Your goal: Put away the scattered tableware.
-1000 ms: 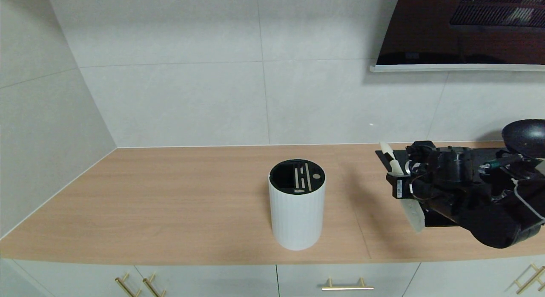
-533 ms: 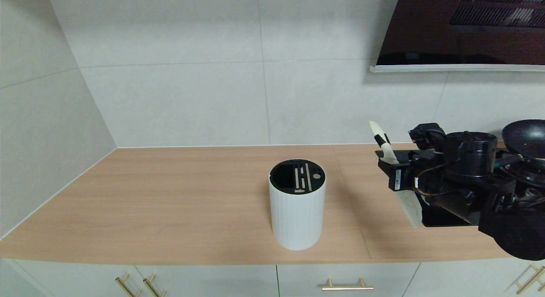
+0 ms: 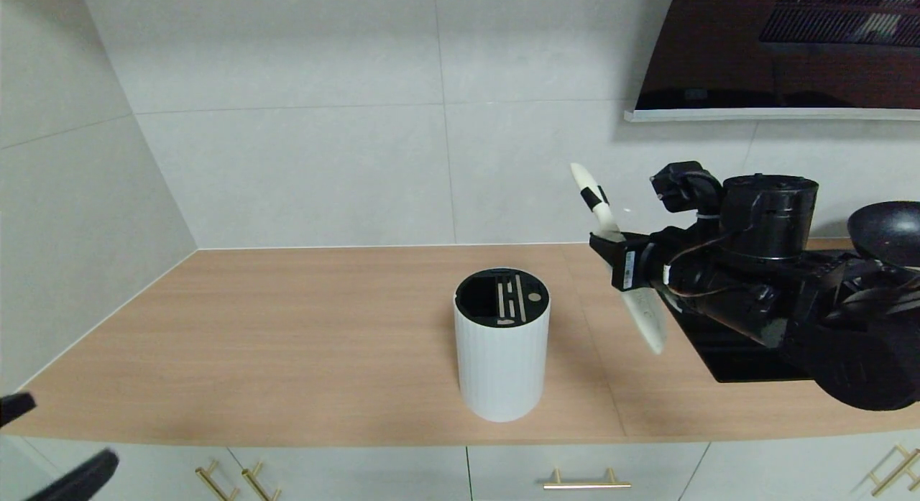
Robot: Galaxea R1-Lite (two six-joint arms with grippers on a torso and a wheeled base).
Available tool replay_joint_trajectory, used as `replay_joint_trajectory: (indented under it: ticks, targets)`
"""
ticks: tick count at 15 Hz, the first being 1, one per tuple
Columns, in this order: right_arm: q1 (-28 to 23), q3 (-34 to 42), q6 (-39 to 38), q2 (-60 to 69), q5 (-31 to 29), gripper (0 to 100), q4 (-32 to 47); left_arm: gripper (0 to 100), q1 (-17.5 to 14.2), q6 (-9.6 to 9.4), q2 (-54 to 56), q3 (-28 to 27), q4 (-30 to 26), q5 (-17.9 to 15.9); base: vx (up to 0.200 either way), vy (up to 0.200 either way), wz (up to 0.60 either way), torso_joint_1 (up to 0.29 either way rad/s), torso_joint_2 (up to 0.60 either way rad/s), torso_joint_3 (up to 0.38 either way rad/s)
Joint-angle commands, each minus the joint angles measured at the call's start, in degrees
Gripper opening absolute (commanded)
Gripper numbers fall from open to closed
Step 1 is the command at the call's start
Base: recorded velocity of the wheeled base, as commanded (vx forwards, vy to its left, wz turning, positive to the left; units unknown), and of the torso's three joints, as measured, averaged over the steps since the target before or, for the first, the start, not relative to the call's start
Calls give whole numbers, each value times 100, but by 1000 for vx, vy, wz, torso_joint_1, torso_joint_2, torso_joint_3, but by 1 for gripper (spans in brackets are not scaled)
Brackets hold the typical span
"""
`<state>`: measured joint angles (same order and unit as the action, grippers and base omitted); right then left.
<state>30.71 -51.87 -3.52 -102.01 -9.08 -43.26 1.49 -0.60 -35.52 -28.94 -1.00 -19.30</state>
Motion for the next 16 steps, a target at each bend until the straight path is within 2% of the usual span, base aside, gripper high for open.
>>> replay_joint_trajectory:
  ticks: [1, 2, 3, 4, 5, 7, 8, 9, 10, 11, 12, 13, 14, 16]
  targets:
    - [295, 160, -8, 146, -23, 0, -15, 100, 273, 60, -2477, -947, 865, -197, 0, 0, 0, 0, 0, 0]
    - [401, 248, -8, 252, -23, 0, -7, 100, 449, 165, -2776, -912, 1190, -188, 0, 0, 0, 0, 0, 0]
    - [594, 353, -8, 392, -23, 0, -7, 100, 836, 561, -3136, -824, 1629, -180, 0, 0, 0, 0, 0, 0]
    - [717, 388, -17, 472, -23, 0, -7, 100, 1055, 816, -3303, -797, 1796, -180, 0, 0, 0, 0, 0, 0]
    - [946, 520, -105, 551, -23, 0, -7, 100, 1512, 1290, -3593, -753, 2051, -171, 0, 0, 0, 0, 0, 0]
    - [1218, 643, -140, 586, -41, 0, -24, 100, 2110, 2116, -3997, -745, 2587, -171, 0, 0, 0, 0, 0, 0]
    - [1315, 678, -157, 586, -67, 0, -33, 100, 2347, 2635, -4156, -736, 2939, -171, 0, 0, 0, 0, 0, 0]
    - [1429, 713, -184, 577, -120, 0, -51, 100, 2506, 3039, -4261, -736, 3203, -171, 0, 0, 0, 0, 0, 0]
    - [1587, 713, -254, 568, -155, 0, -51, 100, 2620, 3681, -4463, -745, 3563, -180, 0, 0, 0, 0, 0, 0]
    - [1746, 713, -324, 559, -155, 0, -59, 100, 2655, 4111, -4639, -745, 3844, -180, 0, 0, 0, 0, 0, 0]
    - [1763, 713, -342, 559, -155, 0, -59, 100, 2655, 4155, -4665, -745, 3879, -180, 0, 0, 0, 0, 0, 0]
    - [2018, 696, -483, 542, -155, 0, -59, 100, 2681, 4516, -4929, -736, 4275, -180, 0, 0, 0, 0, 0, 0]
    - [2124, 687, -535, 524, -155, 0, -59, 100, 2752, 4586, -4999, -709, 4371, -171, 0, 0, 0, 0, 0, 0]
    - [2282, 678, -614, 463, -146, 0, -68, 100, 2919, 4586, -5096, -674, 4468, -136, 0, 0, 0, 0, 0, 0]
